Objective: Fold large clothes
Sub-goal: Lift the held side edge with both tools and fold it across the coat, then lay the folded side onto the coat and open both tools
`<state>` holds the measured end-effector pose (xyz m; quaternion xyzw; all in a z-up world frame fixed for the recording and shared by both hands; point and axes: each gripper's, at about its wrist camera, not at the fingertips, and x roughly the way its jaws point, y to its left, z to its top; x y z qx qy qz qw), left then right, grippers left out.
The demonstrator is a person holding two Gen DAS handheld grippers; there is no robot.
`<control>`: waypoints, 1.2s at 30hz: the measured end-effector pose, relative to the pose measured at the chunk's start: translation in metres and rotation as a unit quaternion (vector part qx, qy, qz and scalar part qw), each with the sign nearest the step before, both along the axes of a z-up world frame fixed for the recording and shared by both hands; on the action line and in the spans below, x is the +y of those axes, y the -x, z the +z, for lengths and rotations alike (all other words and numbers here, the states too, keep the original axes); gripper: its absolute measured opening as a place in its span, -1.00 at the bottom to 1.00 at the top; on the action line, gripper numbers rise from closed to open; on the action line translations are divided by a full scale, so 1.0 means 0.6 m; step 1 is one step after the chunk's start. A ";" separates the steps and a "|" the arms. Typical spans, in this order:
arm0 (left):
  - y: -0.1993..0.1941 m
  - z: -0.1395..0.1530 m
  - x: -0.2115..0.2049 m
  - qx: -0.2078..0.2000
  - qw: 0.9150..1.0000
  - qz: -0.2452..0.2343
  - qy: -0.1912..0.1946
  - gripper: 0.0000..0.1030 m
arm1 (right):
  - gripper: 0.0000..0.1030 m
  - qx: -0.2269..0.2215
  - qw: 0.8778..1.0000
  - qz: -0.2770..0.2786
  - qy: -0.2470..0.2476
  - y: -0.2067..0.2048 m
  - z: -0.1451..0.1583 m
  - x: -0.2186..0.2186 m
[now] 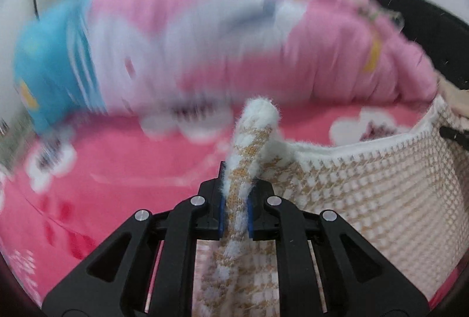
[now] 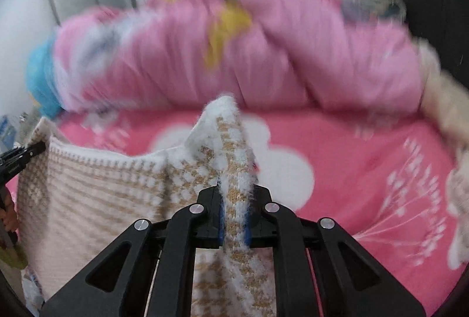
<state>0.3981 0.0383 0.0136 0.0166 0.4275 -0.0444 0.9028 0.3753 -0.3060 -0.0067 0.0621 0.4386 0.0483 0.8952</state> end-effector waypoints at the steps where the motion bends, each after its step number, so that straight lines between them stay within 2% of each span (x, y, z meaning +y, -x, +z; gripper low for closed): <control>1: -0.018 -0.025 0.014 0.029 0.999 0.004 0.019 -0.63 | -0.69 0.027 1.000 -0.003 -0.008 -0.011 -0.026 -0.008; 2: -0.032 -0.045 0.028 0.053 0.998 0.011 0.042 -0.56 | -0.43 0.041 0.999 -0.013 -0.024 -0.020 -0.049 -0.022; 3: -0.041 -0.061 0.048 0.071 0.994 0.023 0.074 -0.38 | -0.33 0.045 0.998 -0.023 -0.047 -0.021 -0.057 -0.039; 4: -0.047 -0.071 0.081 0.084 0.987 0.042 0.133 -0.28 | -0.31 0.047 0.996 -0.024 -0.076 -0.021 -0.059 -0.052; 5: -0.049 -0.074 0.117 0.088 0.974 0.061 0.200 -0.27 | -0.31 0.046 0.989 -0.031 -0.135 -0.017 -0.057 -0.079; 6: -0.048 -0.074 0.154 0.087 0.958 0.079 0.263 -0.26 | -0.29 0.043 0.985 -0.036 -0.162 -0.016 -0.052 -0.093; 7: -0.046 -0.074 0.172 0.084 0.948 0.089 0.294 -0.26 | -0.06 0.038 0.980 -0.054 -0.186 -0.010 -0.044 -0.115; 8: -0.038 -0.066 0.199 0.073 0.941 0.111 0.311 -0.27 | 0.01 0.033 0.979 -0.065 -0.189 -0.005 -0.038 -0.126; 11: -0.004 -0.024 0.228 0.019 0.953 0.154 0.262 -0.34 | 0.02 -0.006 0.982 -0.095 -0.161 0.019 0.005 -0.136; 13: 0.017 0.005 0.223 -0.009 0.957 0.136 0.255 -0.34 | 0.02 -0.039 0.986 -0.092 -0.131 0.029 0.039 -0.118; 15: 0.028 0.027 0.197 -0.023 0.965 0.100 0.243 -0.34 | 0.02 -0.053 0.988 -0.067 -0.129 0.028 0.055 -0.099; 17: 0.024 0.035 0.147 -0.014 0.972 0.041 0.230 -0.33 | 0.02 -0.048 0.992 -0.025 -0.111 0.011 0.059 -0.054; 18: 0.015 0.029 0.117 0.003 0.973 0.007 0.230 -0.32 | 0.01 -0.043 0.995 -0.006 -0.089 0.003 0.054 -0.024; 20: -0.005 0.012 0.088 0.028 0.970 -0.024 0.239 -0.31 | 0.01 -0.026 0.998 0.018 -0.061 -0.012 0.035 0.011; 21: -0.012 0.001 0.075 0.038 0.968 -0.030 0.245 -0.29 | 0.01 -0.012 0.998 0.021 -0.057 -0.018 0.018 0.020; 23: -0.040 -0.047 0.073 0.067 0.969 -0.001 0.239 -0.29 | -0.02 0.017 1.000 0.005 -0.023 -0.042 -0.027 0.023; 24: -0.050 -0.077 0.087 0.084 0.967 0.027 0.237 -0.30 | -0.10 0.035 0.999 -0.005 -0.021 -0.048 -0.052 0.013; 25: -0.056 -0.102 0.105 0.097 0.962 0.052 0.249 -0.32 | -0.25 0.054 0.998 -0.021 -0.033 -0.052 -0.074 -0.006; 26: -0.059 -0.118 0.125 0.108 0.955 0.076 0.264 -0.41 | -0.26 0.064 0.995 -0.043 -0.067 -0.049 -0.088 -0.037; 27: -0.057 -0.131 0.150 0.115 0.942 0.092 0.303 -0.57 | -0.24 0.062 0.992 -0.063 -0.086 -0.043 -0.087 -0.059; 28: -0.046 -0.134 0.182 0.112 0.921 0.110 0.356 -0.57 | -0.12 0.061 0.990 -0.081 -0.100 -0.036 -0.084 -0.076; 29: -0.039 -0.129 0.195 0.106 0.919 0.120 0.361 -0.49 | -0.10 0.060 0.986 -0.103 -0.117 -0.021 -0.076 -0.101; 30: -0.025 -0.111 0.211 0.092 0.929 0.136 0.332 -0.26 | -0.10 0.058 0.984 -0.113 -0.122 -0.008 -0.068 -0.116; 33: 0.022 -0.055 0.219 0.054 0.951 0.119 0.282 -0.23 | -0.10 0.029 0.990 -0.125 -0.050 0.051 -0.013 -0.122; 35: 0.057 -0.018 0.207 0.030 0.961 0.089 0.260 -0.23 | -0.10 -0.001 0.995 -0.094 -0.041 0.102 0.027 -0.102; 36: 0.088 0.008 0.188 0.010 0.968 0.052 0.244 -0.19 | -0.10 -0.011 0.996 -0.077 -0.040 0.125 0.041 -0.086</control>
